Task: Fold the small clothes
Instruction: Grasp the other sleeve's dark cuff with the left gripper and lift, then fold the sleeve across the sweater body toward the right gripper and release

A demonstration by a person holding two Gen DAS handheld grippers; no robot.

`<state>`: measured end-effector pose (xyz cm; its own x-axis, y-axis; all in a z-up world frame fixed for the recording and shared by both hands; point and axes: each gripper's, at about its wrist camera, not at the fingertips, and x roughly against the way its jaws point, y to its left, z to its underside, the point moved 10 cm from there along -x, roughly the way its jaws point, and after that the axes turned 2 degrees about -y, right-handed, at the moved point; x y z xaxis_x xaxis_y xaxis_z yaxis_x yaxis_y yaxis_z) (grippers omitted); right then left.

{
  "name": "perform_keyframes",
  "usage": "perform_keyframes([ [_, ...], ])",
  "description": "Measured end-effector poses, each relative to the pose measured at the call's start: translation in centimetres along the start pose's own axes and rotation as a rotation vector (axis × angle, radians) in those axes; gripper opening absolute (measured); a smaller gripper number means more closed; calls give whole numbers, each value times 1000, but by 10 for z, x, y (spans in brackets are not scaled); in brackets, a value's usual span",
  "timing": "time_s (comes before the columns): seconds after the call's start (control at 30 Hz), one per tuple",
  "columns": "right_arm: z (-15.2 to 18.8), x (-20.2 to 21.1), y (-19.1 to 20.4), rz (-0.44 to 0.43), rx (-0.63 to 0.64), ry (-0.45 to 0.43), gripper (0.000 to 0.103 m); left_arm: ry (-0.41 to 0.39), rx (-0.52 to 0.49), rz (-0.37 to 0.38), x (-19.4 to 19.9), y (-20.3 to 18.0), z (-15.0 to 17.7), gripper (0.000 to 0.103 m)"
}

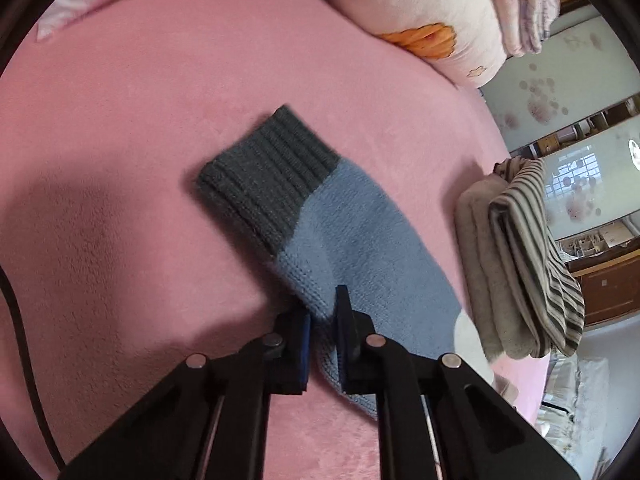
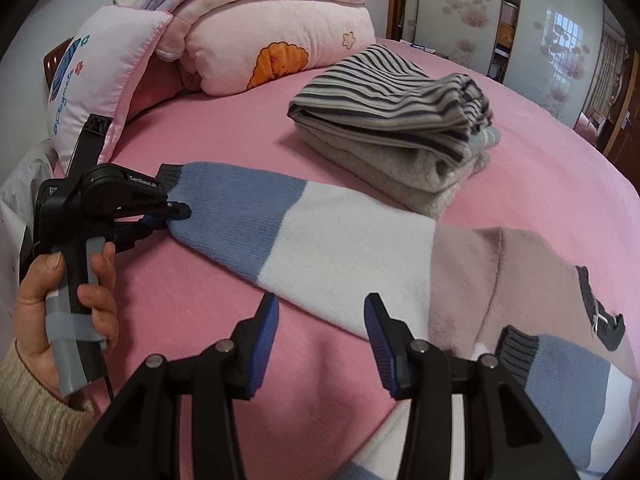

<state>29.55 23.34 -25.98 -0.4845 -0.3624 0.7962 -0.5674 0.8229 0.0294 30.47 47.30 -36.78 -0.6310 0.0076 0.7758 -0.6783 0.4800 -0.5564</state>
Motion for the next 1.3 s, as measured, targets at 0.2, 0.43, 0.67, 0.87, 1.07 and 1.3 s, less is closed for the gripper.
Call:
perform_keyframes([
  [0.2, 6, 18, -31, 30, -47, -15, 44, -65, -63, 91, 41, -47, 2, 7],
  [0.43, 15, 42, -84, 97, -120, -18, 44, -60, -251, 264, 99, -153, 43, 7],
  [0.67, 31, 87, -145, 137, -227, -74, 44, 36, -447, 413, 135, -262, 131, 7],
  [0.87, 66, 125, -205, 219, -284, -90, 44, 140, -553, 475, 135, -323, 217, 7],
  [1.07, 115, 152, -265, 281, -366, -82, 44, 255, -604, 474, 105, -350, 303, 7],
  [1.3, 163, 160, -310, 293, -487, -61, 44, 376, -686, 383, 52, -348, 383, 7],
])
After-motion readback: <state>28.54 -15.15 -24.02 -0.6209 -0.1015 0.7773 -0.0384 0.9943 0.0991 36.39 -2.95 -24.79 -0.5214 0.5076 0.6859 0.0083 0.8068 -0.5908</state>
